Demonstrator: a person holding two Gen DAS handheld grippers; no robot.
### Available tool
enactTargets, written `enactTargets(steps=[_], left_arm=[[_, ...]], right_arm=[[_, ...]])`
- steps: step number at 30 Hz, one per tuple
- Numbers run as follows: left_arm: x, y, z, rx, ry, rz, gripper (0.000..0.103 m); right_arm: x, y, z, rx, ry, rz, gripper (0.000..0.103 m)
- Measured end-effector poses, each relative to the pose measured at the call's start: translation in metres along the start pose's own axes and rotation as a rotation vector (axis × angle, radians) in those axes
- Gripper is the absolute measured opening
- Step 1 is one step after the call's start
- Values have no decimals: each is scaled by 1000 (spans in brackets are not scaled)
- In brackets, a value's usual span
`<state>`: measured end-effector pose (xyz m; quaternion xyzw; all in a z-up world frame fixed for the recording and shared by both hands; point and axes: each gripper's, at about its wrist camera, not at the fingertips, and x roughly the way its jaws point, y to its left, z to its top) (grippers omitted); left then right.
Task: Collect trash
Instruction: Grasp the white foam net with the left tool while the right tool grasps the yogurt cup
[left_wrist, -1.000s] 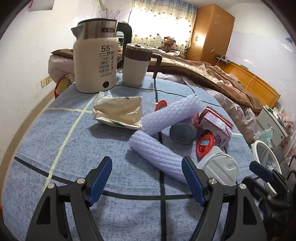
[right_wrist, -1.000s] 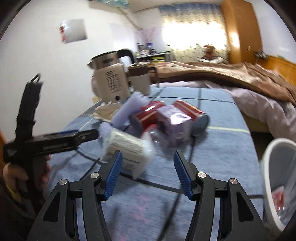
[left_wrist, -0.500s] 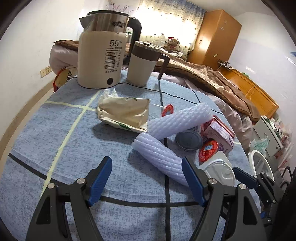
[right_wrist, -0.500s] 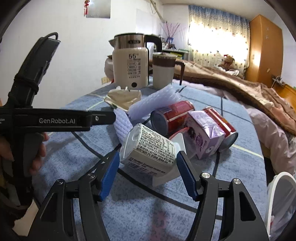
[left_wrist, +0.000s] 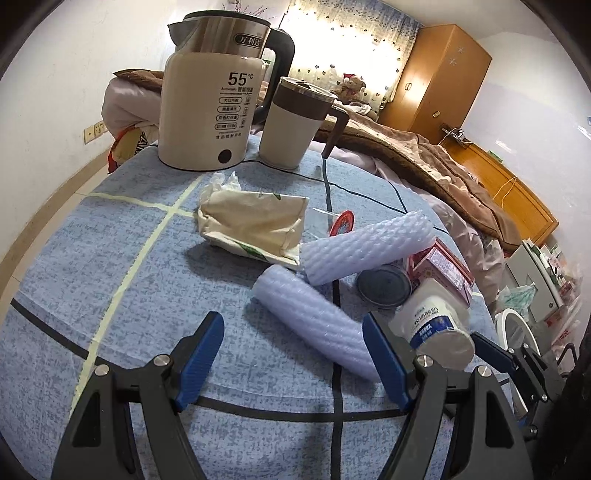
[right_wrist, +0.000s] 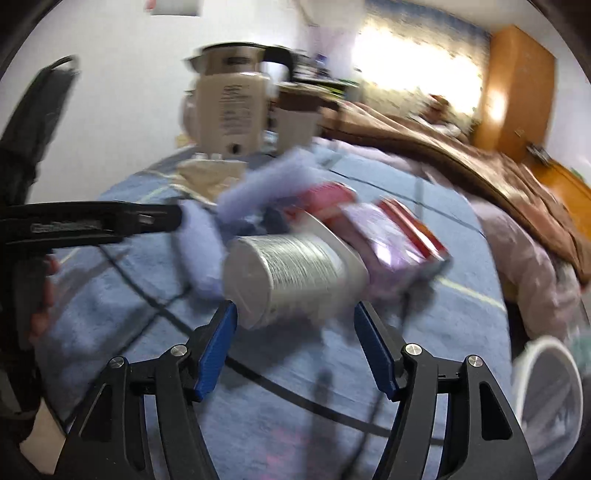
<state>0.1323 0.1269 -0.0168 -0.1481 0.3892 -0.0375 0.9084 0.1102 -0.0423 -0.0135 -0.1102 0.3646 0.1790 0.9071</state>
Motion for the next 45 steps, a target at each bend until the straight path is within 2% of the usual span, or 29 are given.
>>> enactTargets(steps=[4,6,9,14,18,21,24,26,32,35,39,45], left_arm=[[7,-6,2,-11,16,-28,79],[13,-9,1,-17,26,-25,79],[22,-10,1,-51,45,-50,79],[40,-9,-1,-104,98,-59,78],[40,-9,-2,-120,86,-61,78],[40,-10,-1,-122,93,-52,75],[40,-11,-3,-124,96,-58,68],[42,-10,-3,-127,105,-82,53],[39,-8,-5,-89,120,-86,41],[35,-7,-6,-76,119,-87,38],[28,-4,-10,-73,108,-133,33],[20,-3,-16,-74,106,-128,32]], right_arm=[[-2,-34,-12,182,13,27,66],[-3,-43,-15,214,22,27,66],[-8,-50,-18,241,25,-24,66],[-23,-66,-15,360,-35,3,66],[-30,-56,-8,330,-86,41,66],[-23,-42,-4,286,-69,71,66],[-14,-34,-7,242,-40,70,66],[-4,-28,-5,220,-9,61,66],[7,-23,-4,190,16,34,66],[7,-24,-5,200,22,40,49],[6,-27,-8,226,17,46,49],[0,-29,-13,253,-1,54,47]])
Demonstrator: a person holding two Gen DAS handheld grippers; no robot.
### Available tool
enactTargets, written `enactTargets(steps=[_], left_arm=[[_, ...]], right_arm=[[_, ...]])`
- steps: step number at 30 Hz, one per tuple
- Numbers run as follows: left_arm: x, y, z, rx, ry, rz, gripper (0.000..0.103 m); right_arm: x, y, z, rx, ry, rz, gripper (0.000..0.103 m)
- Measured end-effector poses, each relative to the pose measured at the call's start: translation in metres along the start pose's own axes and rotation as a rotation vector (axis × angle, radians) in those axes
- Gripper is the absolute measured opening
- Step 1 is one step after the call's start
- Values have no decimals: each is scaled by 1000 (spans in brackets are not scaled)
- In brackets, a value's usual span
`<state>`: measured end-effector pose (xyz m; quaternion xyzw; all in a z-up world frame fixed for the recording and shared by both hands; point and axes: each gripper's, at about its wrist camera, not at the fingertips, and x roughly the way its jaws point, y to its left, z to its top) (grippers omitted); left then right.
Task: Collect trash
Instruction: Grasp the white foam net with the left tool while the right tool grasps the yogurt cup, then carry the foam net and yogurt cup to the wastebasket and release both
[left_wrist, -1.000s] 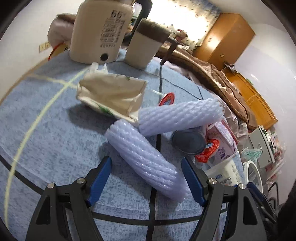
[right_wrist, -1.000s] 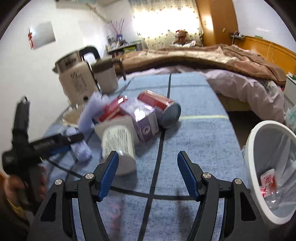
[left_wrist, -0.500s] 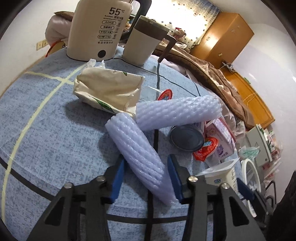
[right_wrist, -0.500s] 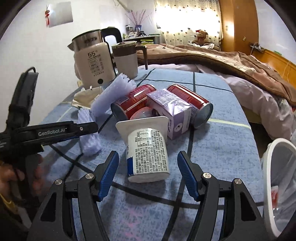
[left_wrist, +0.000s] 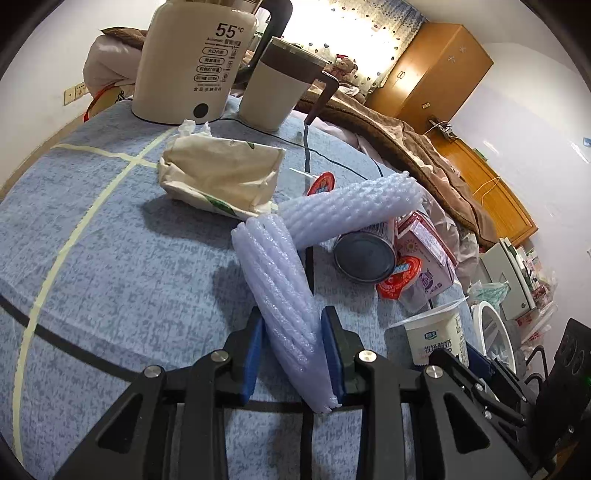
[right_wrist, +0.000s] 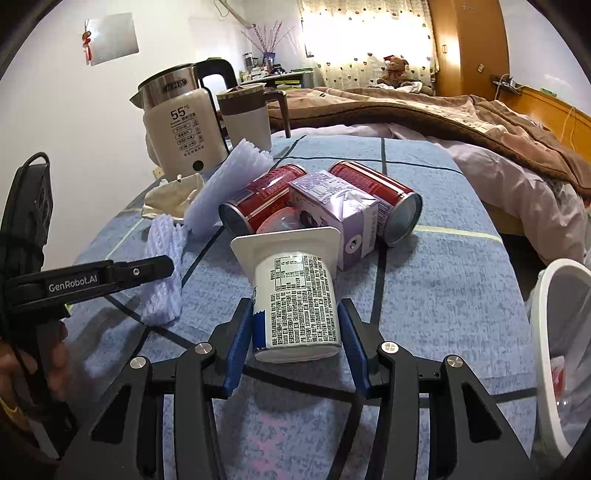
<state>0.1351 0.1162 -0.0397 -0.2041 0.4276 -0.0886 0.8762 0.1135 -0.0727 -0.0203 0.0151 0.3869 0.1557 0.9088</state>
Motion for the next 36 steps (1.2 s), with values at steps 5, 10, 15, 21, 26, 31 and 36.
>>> enactTargets(steps=[5,10,15,21,26,31,36], left_arm=[[-13,-15,-7,55,-12,-22,32],[-17,-34,-17,127,-12,-10,32],[-19,-63,-22,217,-18,-27,32],[-16,-99,-25,286,-18,-83,32],[-9,-132,-27,333,-12,-138,32],[-1,-168,-32,396,6,-186,32],[13,-205,-37,453,34,-225,32]], right_arm=[[-14,-6,-2,31,-36,11,47],[-28,-14,-6,59,-62,-1,47],[-47,-31,-8,97,-94,-38,47],[-73,-60,-13,151,-135,-99,47],[-92,-84,-17,195,-155,-153,47],[-111,-111,-24,246,-175,-209,47],[-127,-136,-31,291,-195,-256,48]])
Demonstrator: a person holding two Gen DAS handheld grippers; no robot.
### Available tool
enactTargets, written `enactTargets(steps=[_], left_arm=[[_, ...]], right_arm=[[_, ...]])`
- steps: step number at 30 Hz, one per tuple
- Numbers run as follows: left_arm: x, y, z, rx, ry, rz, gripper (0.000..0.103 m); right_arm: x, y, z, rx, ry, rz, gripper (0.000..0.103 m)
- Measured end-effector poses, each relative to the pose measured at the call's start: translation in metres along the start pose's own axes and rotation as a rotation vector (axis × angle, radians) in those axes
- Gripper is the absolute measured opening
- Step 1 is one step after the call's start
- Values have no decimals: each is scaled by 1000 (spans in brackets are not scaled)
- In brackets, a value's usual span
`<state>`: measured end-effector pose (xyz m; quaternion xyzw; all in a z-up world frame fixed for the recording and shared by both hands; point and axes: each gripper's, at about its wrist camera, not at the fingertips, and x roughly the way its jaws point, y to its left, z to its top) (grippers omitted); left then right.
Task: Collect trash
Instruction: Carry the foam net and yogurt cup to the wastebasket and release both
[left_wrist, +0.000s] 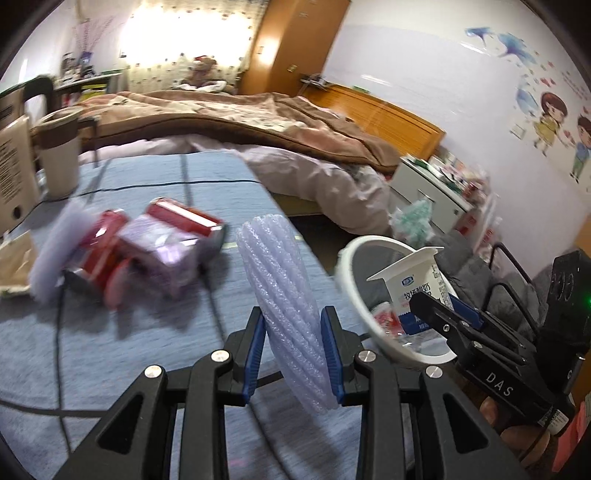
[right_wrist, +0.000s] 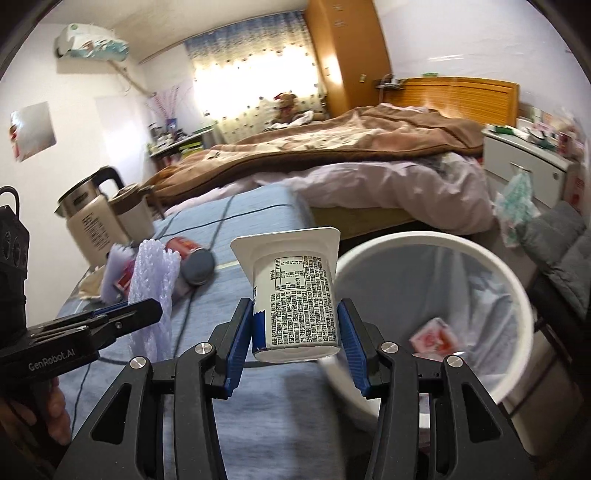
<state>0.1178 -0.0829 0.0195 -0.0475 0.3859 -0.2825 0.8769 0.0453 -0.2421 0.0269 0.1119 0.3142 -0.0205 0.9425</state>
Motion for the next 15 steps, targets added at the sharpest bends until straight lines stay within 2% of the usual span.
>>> enactTargets(steps=[15], left_arm=[[50,-83,22,124,60,-120,32]], right_arm=[[-23,-82,5,94,-25,-151,48]])
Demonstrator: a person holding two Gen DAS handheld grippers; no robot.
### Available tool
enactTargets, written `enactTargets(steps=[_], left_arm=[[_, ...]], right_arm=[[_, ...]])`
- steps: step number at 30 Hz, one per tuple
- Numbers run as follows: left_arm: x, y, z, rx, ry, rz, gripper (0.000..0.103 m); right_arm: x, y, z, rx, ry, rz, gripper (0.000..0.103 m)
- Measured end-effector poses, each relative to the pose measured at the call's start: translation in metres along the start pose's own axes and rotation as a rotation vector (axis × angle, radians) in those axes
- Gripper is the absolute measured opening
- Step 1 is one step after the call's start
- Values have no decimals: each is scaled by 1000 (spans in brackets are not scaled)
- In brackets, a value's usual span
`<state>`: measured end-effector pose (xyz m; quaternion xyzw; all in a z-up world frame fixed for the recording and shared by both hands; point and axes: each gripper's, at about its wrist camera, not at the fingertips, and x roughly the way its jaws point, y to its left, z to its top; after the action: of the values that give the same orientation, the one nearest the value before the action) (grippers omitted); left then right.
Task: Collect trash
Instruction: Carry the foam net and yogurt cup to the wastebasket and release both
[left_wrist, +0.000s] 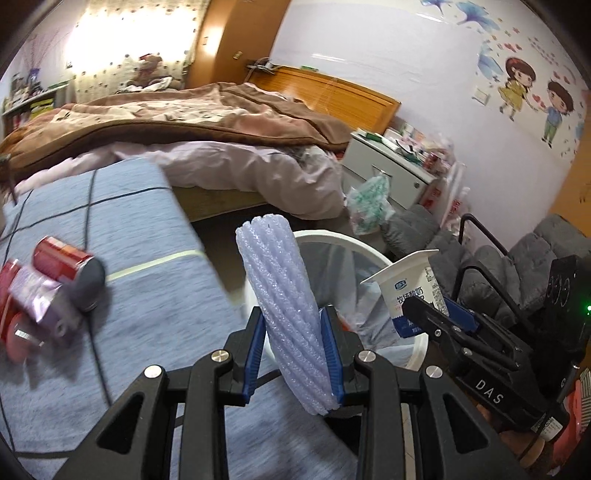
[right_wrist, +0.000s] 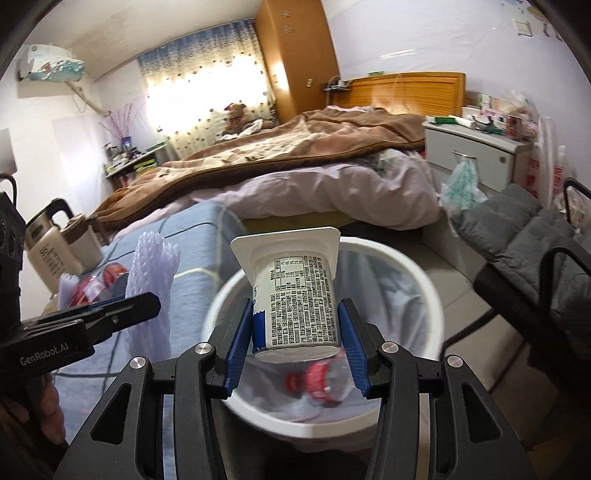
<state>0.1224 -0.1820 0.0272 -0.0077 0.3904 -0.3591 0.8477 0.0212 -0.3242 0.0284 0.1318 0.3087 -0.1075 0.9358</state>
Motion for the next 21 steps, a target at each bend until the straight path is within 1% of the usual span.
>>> enactTargets(steps=[4,7,10,16,19,21], left_arm=[[18,-16,5,13,34,-37,32],[29,-26,5,37,51,-33,32],[37,-31,4,38,66,-40,32],[50,-35,4,31,89,-26,32],[55,-34,2,27,102,-21,34],[57,-34,1,27,108,-13,38]], right_arm=[[2,-18,2,18,4,-27,48],[5,-27,5,17,13,-44,48],[10,-33,4,12,29,-57,48],[22,-40,1,7,57,-71,50],[28,-40,-1,-6,78,-73,50],[30,-40,-2,-13,85,-94,50]])
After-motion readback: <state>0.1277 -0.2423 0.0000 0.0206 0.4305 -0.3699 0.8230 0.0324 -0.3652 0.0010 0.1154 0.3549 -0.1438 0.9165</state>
